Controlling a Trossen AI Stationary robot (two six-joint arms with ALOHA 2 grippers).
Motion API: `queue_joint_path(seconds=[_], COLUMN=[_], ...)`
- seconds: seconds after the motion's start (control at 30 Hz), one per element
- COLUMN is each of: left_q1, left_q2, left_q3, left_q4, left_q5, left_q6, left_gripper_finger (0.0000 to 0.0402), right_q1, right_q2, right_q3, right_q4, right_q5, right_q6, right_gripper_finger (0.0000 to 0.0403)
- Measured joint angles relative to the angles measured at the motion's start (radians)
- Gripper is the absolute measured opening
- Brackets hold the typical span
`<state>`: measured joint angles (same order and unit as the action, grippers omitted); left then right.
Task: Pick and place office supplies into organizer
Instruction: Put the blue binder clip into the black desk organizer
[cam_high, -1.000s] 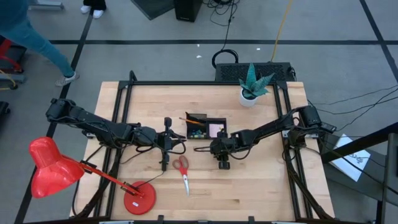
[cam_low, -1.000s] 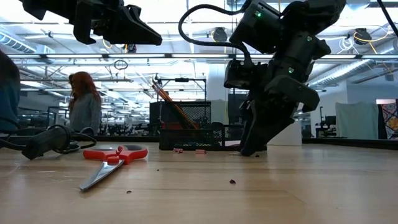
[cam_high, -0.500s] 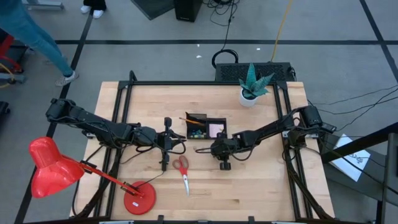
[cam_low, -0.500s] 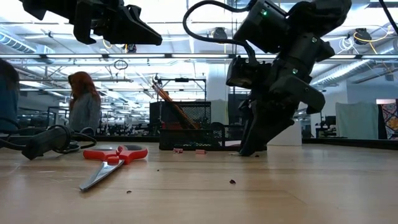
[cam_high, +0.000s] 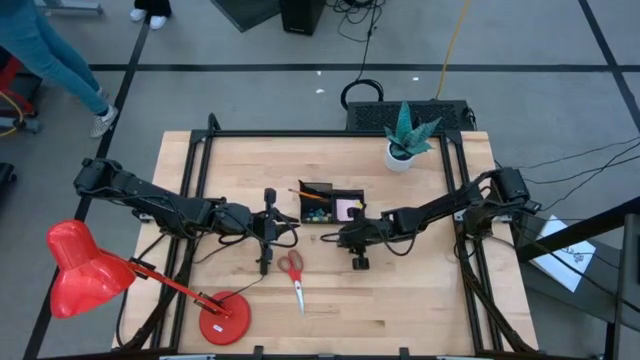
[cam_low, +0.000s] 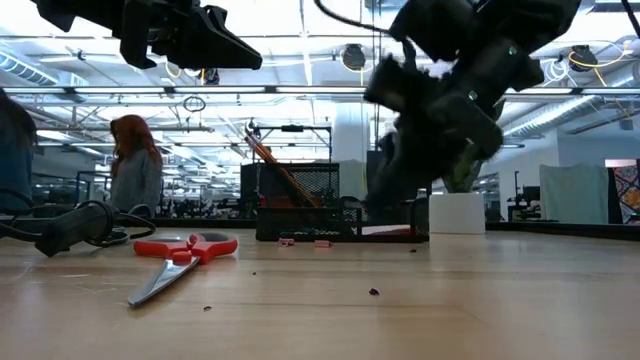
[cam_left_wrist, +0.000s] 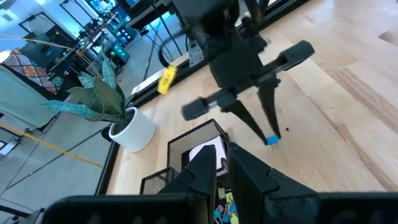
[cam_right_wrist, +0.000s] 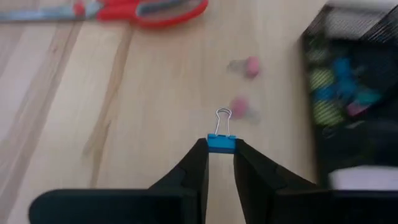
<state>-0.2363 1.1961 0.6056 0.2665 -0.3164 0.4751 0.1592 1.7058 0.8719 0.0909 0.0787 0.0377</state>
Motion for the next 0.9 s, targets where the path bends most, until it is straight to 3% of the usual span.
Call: queue_joint_path(seconds=[0.53,0.9], left_q1=[0.0,-0.002], left_q2=[0.0,0.0], left_q3=[0.0,0.0], left_q4=[0.024,0.067], left_q5=[0.001,0.001], left_q6=[0.001,0.014], left_gripper_finger=[0.0049,0.0049], right_q1=[-0.088,-0.118], right_q2=[-0.022,0.099], right_q3=[0.004,0.157], right_q4=[0.245,0.138], right_q5=[0.075,0.075], right_q6=[-0.057,-0.099], right_gripper_finger=[0.0054,0.0054])
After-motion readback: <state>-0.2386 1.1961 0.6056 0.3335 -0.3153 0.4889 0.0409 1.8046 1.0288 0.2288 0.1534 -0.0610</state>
